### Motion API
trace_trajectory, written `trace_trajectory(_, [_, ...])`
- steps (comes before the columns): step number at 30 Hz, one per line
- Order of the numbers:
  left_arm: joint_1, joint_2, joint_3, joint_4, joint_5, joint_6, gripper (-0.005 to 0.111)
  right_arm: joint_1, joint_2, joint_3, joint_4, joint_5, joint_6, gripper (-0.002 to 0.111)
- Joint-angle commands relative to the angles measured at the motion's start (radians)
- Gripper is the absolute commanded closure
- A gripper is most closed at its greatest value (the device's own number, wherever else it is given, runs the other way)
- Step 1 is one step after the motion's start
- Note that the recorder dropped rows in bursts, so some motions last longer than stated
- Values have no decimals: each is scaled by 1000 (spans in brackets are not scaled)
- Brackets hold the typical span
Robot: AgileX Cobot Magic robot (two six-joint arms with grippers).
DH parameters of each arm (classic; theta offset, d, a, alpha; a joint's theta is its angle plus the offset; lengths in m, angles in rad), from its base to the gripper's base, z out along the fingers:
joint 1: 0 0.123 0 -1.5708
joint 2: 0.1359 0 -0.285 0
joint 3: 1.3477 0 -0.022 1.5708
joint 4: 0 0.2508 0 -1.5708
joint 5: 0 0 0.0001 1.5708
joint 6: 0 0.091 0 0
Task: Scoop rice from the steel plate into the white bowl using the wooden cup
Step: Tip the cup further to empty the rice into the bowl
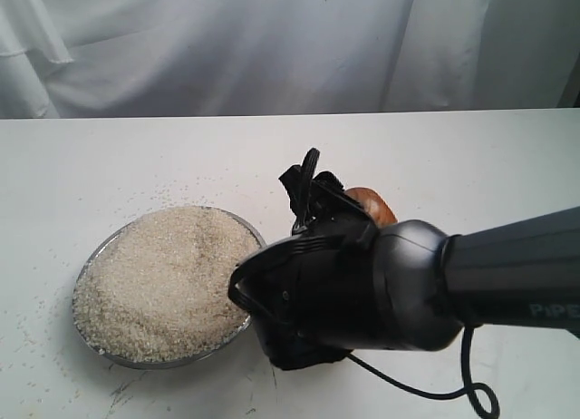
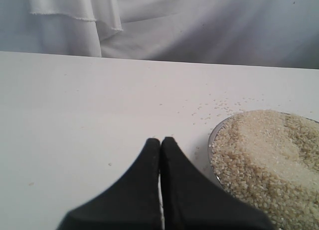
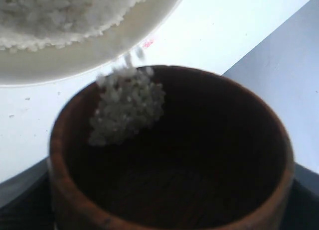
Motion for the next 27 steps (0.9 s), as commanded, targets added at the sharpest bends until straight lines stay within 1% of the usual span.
trace_trajectory(1, [2, -4, 5, -2, -7, 0, 107, 11, -2, -7, -34, 21, -15, 108])
trace_trajectory(16, [2, -4, 5, -2, -7, 0, 107, 29, -2, -5, -54, 64, -61, 108])
trace_trajectory(27, [2, -4, 5, -2, -7, 0, 107, 37, -2, -5, -56, 83, -141, 108])
